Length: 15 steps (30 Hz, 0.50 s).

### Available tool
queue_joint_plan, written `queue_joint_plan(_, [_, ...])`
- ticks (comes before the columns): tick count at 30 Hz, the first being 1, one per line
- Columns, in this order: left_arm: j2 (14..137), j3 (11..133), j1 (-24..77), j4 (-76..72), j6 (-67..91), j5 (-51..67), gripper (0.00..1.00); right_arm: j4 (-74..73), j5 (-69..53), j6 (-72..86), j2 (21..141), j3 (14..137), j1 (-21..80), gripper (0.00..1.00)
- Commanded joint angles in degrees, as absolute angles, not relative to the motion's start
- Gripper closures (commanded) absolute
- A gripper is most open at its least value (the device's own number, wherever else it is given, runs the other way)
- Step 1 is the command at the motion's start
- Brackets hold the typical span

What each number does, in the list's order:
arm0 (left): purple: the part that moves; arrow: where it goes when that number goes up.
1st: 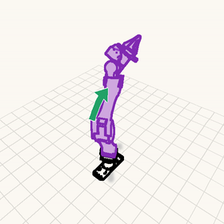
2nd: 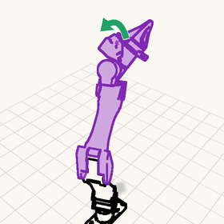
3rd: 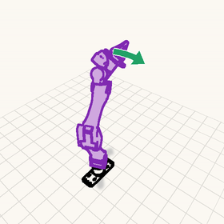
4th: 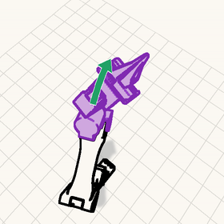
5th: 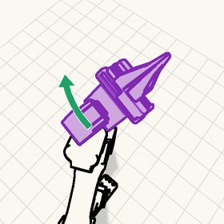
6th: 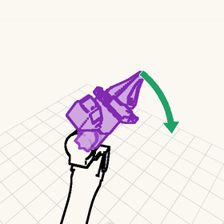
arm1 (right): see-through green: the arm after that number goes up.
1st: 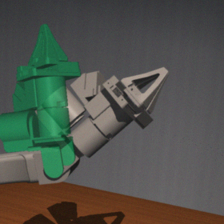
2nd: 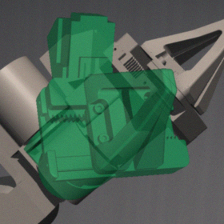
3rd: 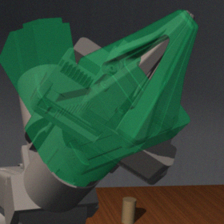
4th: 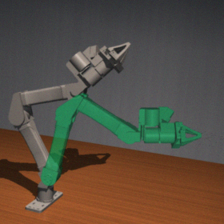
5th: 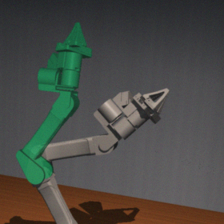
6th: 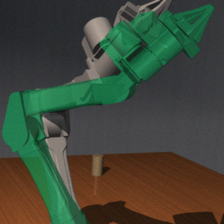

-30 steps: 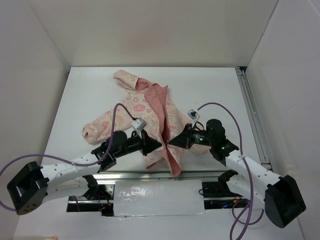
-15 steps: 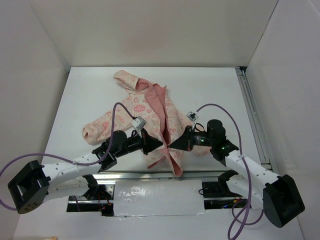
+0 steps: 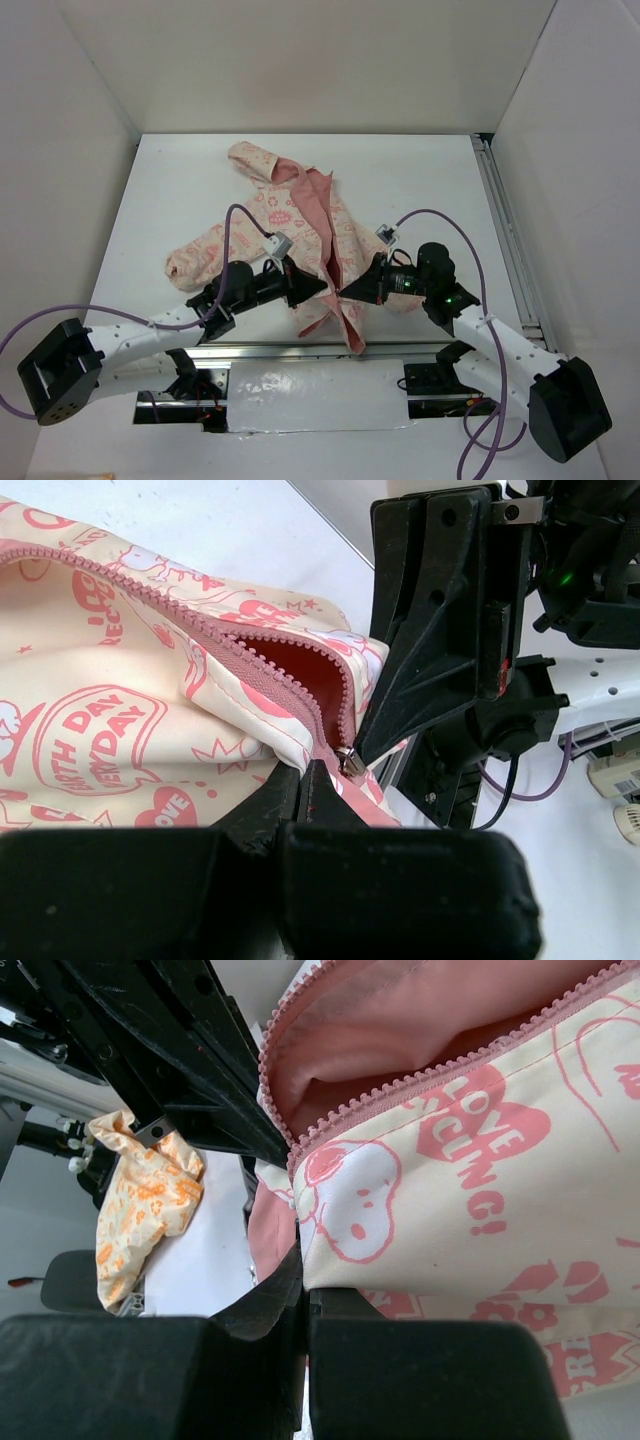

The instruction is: Zip up the jacket

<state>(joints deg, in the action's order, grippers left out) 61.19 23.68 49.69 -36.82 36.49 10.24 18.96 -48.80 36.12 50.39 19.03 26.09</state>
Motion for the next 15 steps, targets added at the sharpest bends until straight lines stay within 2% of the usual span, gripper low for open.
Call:
queue_joint_plan(1, [61.9, 24.7, 49.7, -43.4, 36.7, 11.2, 1.0, 22.7, -49.6, 35.5, 49.7, 18.9, 25.9, 1.0])
queue_joint_plan(15, [63.0, 24.1, 49.7, -46.0, 36.3, 15.8, 1.0, 24.3, -48.5, 36.3, 50.8, 20.0, 25.8, 1.0])
